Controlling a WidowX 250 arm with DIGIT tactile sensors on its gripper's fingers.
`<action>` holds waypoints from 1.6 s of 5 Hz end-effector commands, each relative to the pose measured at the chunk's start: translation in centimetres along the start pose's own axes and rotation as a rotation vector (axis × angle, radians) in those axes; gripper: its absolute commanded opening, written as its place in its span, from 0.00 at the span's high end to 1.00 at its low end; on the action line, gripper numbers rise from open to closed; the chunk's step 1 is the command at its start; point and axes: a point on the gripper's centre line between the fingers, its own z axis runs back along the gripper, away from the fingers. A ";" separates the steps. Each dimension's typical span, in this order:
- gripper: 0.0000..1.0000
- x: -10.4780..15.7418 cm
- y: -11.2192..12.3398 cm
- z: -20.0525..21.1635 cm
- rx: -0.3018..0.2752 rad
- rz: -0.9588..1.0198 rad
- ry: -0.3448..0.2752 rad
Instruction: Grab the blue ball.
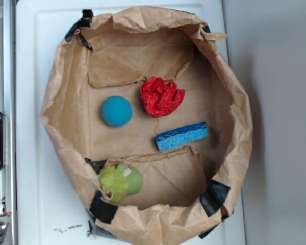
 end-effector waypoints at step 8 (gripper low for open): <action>0.00 14.9 3.6 -7.7 -0.002 0.121 -0.026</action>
